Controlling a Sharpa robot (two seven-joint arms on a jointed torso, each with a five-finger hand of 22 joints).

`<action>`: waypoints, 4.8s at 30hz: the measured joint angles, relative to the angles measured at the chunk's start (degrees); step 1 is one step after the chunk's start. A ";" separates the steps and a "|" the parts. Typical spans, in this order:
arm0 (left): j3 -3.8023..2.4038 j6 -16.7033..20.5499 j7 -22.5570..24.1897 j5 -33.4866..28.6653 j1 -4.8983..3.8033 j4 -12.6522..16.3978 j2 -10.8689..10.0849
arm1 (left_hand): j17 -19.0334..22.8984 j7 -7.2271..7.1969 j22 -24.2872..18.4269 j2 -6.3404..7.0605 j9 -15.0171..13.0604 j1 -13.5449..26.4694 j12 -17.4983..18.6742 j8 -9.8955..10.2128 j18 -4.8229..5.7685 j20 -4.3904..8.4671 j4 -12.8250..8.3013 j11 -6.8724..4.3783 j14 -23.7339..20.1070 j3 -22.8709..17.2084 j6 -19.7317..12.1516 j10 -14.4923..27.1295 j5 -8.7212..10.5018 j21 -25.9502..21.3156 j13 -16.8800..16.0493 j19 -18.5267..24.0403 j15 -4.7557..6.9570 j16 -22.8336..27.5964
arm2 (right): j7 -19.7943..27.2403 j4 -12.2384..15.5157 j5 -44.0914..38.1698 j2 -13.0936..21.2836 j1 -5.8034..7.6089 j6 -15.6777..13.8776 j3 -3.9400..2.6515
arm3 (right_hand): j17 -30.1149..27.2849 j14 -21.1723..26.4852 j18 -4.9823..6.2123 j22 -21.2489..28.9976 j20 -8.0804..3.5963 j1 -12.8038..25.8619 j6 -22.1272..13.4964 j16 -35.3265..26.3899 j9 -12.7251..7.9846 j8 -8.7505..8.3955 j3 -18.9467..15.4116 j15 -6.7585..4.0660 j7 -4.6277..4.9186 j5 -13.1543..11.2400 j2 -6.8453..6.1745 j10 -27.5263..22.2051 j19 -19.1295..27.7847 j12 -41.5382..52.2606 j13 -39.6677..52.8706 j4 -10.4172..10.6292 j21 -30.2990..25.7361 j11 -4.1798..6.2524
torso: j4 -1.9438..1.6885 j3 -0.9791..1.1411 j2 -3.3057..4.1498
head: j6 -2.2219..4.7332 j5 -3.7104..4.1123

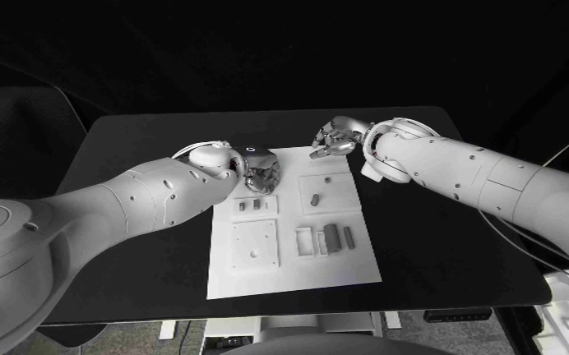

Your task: Assemble the parts on the task board

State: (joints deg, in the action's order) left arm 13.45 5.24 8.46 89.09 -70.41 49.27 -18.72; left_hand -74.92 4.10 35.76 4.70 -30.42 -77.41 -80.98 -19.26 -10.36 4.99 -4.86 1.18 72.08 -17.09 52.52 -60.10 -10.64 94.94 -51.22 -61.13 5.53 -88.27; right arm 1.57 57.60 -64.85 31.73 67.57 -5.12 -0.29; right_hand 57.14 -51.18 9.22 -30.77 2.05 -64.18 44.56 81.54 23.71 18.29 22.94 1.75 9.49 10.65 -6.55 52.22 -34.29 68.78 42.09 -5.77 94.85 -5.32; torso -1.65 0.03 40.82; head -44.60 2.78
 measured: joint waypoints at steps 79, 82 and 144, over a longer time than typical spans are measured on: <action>-0.08 -0.20 -1.75 -2.81 -4.00 10.26 -9.55 | -0.02 1.23 0.64 -1.07 -0.64 -0.09 -0.56 -1.22 0.00 -0.11 0.11 -0.19 0.00 -1.78 1.64 -0.19 0.05 0.00 0.16 -0.30 0.00 -0.67 | 0.01 0.04 0.01 0.84 -0.01 0.03 0.01 | -0.03 0.00 0.00 0.03 0.00 0.00 0.00 0.00 0.00 0.00 0.00 0.00 0.00 0.00 0.00 0.00 0.00 0.00 -0.03 0.00 0.00 0.00 | -0.08 -0.07 -0.02 | 0.59 -1.05; -0.06 -0.31 -1.83 -2.86 -3.99 10.26 -9.68 | -0.01 1.23 0.64 -1.05 -0.66 -0.11 -0.56 -1.15 0.01 -0.11 0.11 -0.19 0.00 -1.78 1.64 -0.19 0.05 0.00 0.16 -0.30 0.00 -0.67 | 0.01 0.06 0.01 0.84 -0.01 0.03 0.01 | -0.08 0.00 0.00 0.03 0.00 0.00 0.00 0.00 0.00 0.00 0.00 0.00 0.00 0.00 0.00 0.00 0.00 0.00 -0.02 0.00 0.00 0.00 | -0.06 -0.08 -0.02 | 0.57 -1.10; 0.10 -2.57 -1.79 -3.32 -2.40 8.33 -9.19 | 0.01 1.24 0.77 -0.99 -0.65 -0.17 -0.54 -1.33 0.00 -0.07 -0.05 -0.19 -0.10 -1.92 1.64 -0.19 0.05 0.00 0.19 -0.34 0.09 -0.89 | 0.00 0.06 0.02 0.80 0.00 0.03 0.00 | -0.06 0.00 0.00 0.06 0.00 0.00 0.00 0.00 0.00 0.00 0.00 0.00 0.00 0.00 0.00 0.00 0.00 0.23 -0.06 0.00 0.00 0.00 | 0.01 0.03 0.01 | -0.11 -1.13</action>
State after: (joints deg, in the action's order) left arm 13.55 2.67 6.67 85.77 -72.81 57.60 -27.92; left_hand -74.90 5.33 36.54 3.71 -31.07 -77.58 -81.53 -20.58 -10.36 4.92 -4.91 0.99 71.98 -19.01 54.16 -60.29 -10.59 94.94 -51.02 -61.47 5.62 -89.16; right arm 1.57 57.66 -64.83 32.53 67.56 -5.09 -0.29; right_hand 57.08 -51.18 9.22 -30.70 2.05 -64.18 44.56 81.54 23.71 18.29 22.94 1.75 9.48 10.65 -6.55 52.22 -34.29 69.00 42.03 -5.77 94.85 -5.32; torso -1.64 0.06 40.83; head -44.71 1.65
